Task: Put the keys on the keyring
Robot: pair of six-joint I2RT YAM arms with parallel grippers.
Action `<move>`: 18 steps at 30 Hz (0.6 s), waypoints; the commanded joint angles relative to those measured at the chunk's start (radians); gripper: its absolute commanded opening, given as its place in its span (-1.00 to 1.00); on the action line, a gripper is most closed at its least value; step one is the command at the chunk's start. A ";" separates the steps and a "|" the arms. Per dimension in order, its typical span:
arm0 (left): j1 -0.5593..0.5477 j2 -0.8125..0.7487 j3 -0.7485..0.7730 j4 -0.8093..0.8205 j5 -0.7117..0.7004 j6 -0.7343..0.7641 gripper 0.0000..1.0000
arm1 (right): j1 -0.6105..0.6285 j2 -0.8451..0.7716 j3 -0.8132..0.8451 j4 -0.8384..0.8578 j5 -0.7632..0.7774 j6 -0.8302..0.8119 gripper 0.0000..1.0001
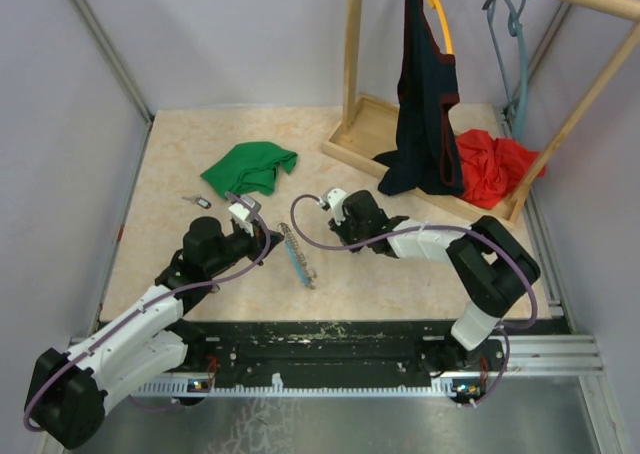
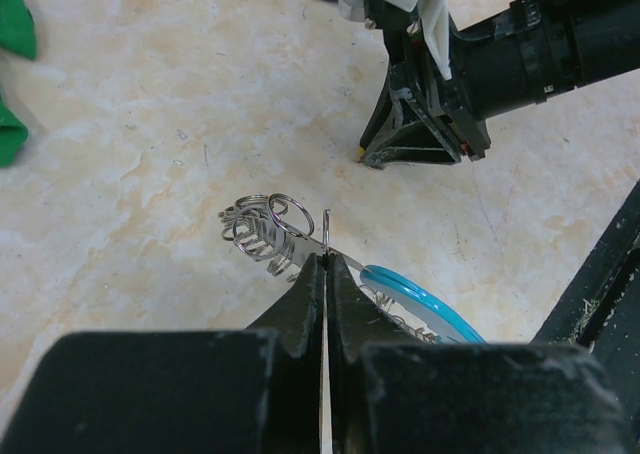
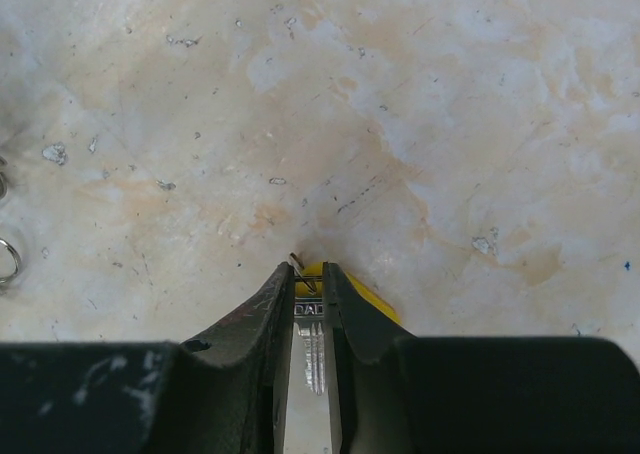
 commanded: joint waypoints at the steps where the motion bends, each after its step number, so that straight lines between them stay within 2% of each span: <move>1: -0.003 -0.008 0.016 0.017 0.021 -0.007 -1.00 | -0.010 0.043 0.057 0.006 -0.032 -0.014 -0.66; 9: -0.002 -0.013 0.017 0.013 0.019 -0.006 -1.00 | -0.010 0.033 0.090 -0.068 -0.028 -0.018 -0.99; 18: -0.002 -0.006 0.021 0.011 0.025 -0.005 -1.00 | -0.008 0.053 0.255 -0.414 0.034 0.000 -1.00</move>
